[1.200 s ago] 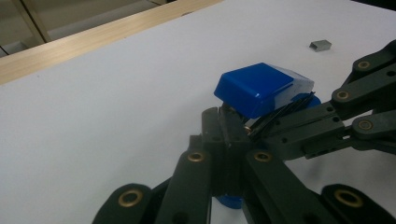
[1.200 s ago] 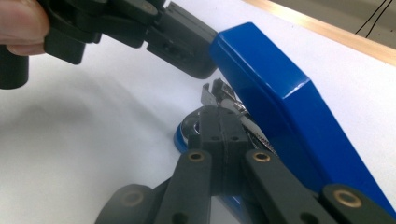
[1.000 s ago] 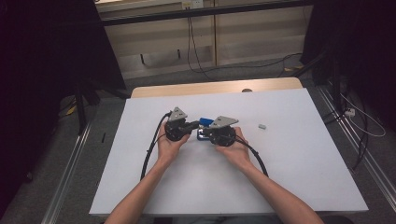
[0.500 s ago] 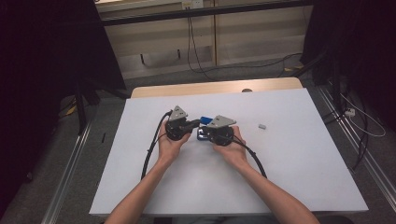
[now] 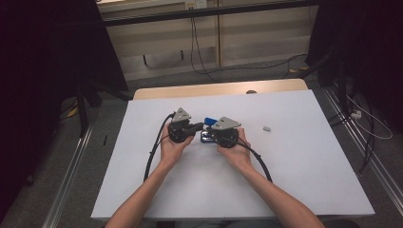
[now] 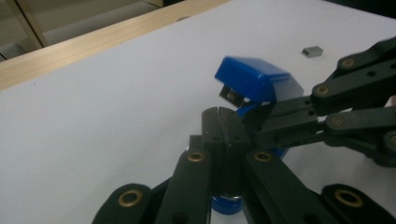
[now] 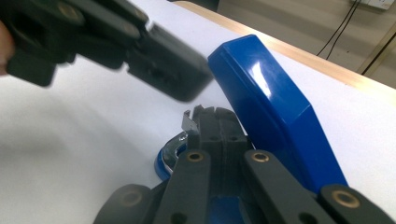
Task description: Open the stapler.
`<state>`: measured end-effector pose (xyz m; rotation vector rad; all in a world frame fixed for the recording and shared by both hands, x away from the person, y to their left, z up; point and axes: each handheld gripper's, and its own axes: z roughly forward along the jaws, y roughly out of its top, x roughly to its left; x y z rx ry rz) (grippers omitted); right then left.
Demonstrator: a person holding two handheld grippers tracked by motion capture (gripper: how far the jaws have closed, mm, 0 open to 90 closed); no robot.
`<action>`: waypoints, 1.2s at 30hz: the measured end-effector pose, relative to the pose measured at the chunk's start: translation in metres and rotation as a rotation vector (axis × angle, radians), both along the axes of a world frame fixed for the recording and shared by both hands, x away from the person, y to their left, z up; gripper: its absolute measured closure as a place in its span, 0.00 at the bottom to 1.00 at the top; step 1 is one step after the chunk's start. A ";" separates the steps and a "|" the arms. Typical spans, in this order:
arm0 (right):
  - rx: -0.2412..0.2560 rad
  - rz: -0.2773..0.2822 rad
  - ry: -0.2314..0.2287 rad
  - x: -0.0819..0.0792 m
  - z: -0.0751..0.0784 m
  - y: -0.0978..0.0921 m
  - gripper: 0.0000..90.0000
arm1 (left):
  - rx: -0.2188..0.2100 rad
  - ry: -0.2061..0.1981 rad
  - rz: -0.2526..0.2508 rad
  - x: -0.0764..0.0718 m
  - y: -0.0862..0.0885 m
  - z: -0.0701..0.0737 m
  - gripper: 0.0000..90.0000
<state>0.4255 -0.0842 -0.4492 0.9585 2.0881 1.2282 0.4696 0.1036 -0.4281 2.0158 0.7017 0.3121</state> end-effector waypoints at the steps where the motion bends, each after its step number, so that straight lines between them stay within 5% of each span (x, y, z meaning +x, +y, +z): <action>1: -0.001 -0.003 -0.002 0.000 0.001 0.000 1.00 | 0.001 0.003 0.004 0.001 -0.001 -0.001 1.00; 36: 0.023 -0.037 -0.006 0.001 0.000 0.001 1.00 | 0.043 0.008 -0.015 0.002 -0.005 -0.015 1.00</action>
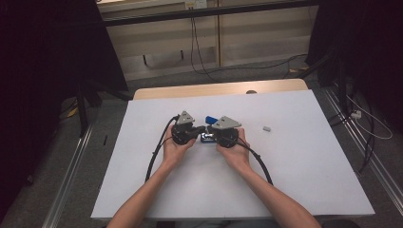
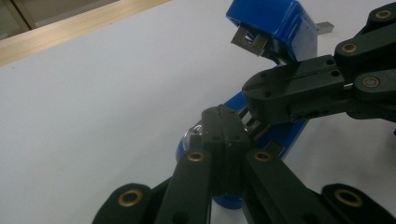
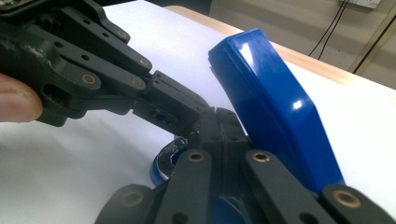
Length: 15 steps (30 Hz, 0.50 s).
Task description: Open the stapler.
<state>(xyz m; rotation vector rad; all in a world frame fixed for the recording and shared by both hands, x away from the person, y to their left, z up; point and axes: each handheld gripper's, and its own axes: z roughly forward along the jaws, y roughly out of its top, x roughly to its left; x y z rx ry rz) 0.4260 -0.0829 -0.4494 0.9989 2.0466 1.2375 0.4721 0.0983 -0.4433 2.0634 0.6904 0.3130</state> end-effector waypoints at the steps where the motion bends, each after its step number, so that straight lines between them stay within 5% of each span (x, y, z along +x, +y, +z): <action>1: -0.003 -0.002 -0.001 0.000 0.000 0.000 1.00 | -0.007 0.009 0.002 0.001 0.000 0.000 1.00; 15: -0.010 -0.029 -0.024 0.003 0.004 0.006 1.00 | -0.021 0.017 -0.006 0.002 0.002 -0.002 1.00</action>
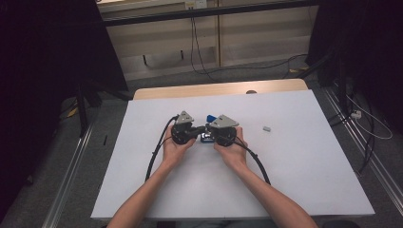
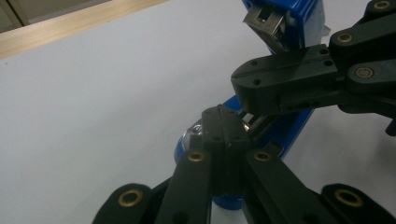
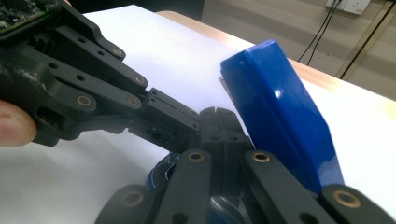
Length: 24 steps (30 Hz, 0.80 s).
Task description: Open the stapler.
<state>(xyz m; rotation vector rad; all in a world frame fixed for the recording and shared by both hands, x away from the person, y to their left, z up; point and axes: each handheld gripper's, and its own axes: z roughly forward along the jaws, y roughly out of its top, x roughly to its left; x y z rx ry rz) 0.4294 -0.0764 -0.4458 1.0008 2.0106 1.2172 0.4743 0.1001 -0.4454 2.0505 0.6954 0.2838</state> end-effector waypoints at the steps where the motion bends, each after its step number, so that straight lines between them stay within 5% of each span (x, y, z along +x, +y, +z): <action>1: 0.001 0.001 0.000 0.000 0.000 0.000 1.00 | -0.004 -0.004 -0.002 0.000 0.000 0.000 1.00; 24: 0.015 -0.011 -0.006 0.000 0.008 -0.009 1.00 | -0.023 0.002 -0.013 0.001 0.002 -0.002 1.00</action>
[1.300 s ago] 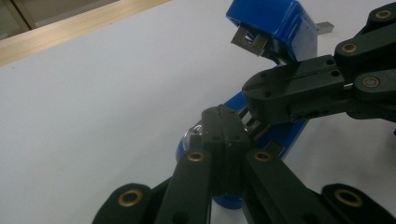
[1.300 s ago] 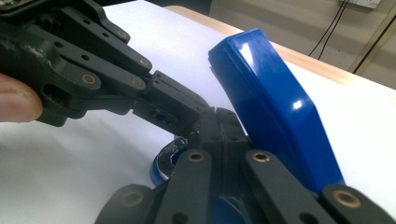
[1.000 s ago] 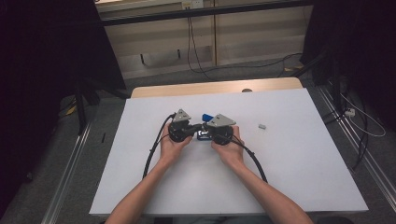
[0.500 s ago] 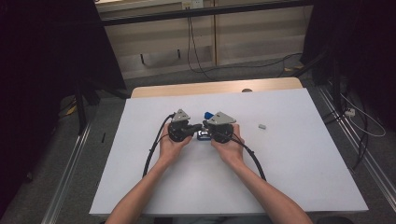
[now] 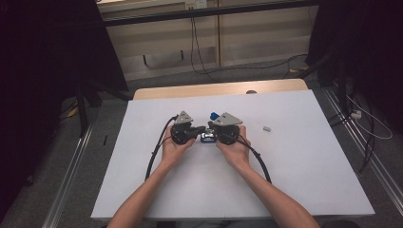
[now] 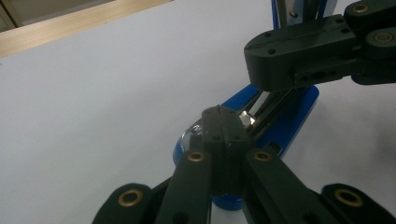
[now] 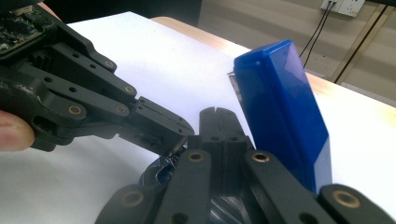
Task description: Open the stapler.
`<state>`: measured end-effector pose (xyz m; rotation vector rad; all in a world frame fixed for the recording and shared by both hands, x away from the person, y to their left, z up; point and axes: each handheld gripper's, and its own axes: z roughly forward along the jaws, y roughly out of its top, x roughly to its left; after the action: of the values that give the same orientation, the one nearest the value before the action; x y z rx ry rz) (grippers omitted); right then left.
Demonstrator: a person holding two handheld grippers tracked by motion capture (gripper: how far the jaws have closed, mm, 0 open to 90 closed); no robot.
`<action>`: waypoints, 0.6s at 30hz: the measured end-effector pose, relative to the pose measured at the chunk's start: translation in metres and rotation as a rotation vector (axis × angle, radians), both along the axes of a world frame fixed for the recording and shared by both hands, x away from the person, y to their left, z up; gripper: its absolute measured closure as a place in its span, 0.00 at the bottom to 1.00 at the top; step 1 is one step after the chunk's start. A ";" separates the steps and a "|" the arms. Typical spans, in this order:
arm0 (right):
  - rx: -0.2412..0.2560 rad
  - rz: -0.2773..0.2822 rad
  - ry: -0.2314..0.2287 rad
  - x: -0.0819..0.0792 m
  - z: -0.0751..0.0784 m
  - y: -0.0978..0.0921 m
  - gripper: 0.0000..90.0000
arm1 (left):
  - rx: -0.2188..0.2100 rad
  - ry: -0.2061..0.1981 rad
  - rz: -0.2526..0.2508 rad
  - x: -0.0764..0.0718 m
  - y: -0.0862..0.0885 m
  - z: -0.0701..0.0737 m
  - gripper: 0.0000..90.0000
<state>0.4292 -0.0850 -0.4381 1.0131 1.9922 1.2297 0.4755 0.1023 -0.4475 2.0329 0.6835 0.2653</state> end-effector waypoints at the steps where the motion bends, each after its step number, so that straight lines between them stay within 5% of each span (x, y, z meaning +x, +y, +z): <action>1: -0.001 0.002 -0.001 0.000 0.000 0.000 1.00 | 0.000 -0.002 0.001 0.000 0.000 0.000 1.00; 18: 0.003 -0.030 -0.020 -0.003 0.008 -0.013 1.00 | 0.009 -0.020 -0.004 -0.001 0.000 0.000 1.00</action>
<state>0.4259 -0.0985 -0.4305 1.0249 1.9537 1.2222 0.4747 0.1020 -0.4477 2.0370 0.6667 0.2868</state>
